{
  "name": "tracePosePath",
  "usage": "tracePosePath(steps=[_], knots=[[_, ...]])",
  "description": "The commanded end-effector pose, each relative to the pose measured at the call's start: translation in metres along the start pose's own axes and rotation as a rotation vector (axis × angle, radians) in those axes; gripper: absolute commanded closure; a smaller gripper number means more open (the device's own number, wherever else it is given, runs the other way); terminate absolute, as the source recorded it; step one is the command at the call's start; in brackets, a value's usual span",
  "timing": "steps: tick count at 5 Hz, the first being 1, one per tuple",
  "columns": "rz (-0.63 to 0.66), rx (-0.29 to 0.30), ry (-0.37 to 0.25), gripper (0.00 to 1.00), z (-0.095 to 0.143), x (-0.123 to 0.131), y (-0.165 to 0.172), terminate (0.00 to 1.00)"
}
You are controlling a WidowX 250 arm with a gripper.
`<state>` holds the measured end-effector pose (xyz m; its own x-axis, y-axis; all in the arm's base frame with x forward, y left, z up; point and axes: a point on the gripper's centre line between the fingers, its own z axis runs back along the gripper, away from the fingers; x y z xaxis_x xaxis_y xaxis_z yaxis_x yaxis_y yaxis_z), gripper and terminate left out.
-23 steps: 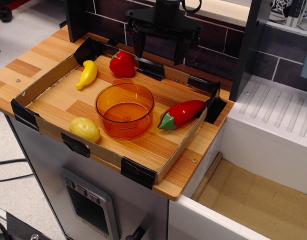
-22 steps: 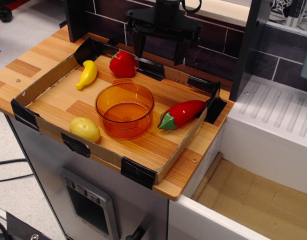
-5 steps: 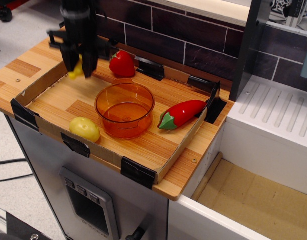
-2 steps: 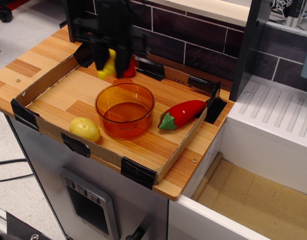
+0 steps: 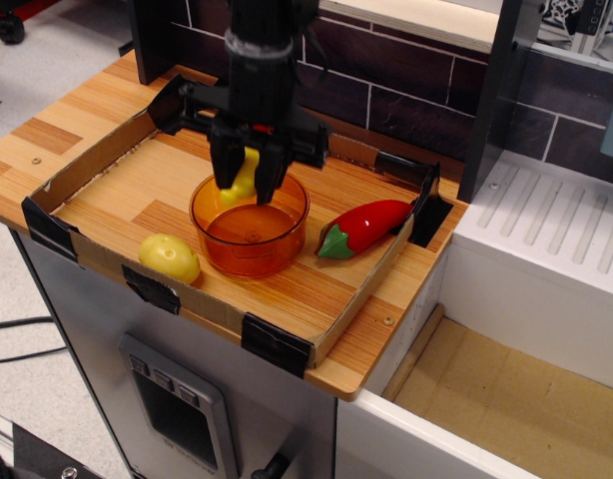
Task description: Put banana in pot
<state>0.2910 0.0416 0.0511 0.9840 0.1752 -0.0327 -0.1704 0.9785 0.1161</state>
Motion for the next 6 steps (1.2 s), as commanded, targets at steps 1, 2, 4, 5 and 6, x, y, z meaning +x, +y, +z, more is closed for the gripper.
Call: tracePosePath(steps=[1,2,4,5,6], knots=[[-0.007,0.005,-0.031,0.00,0.009,0.002,0.003,0.00],[0.006,-0.017,-0.048,0.00,0.019,0.010,0.006,0.00],[0.099,-0.134,-0.115,0.00,0.076,0.027,0.021,0.00],[0.134,-0.155,-0.120,0.00,0.097,0.032,0.025,0.00],[0.134,-0.155,-0.120,0.00,0.097,0.032,0.025,0.00]])
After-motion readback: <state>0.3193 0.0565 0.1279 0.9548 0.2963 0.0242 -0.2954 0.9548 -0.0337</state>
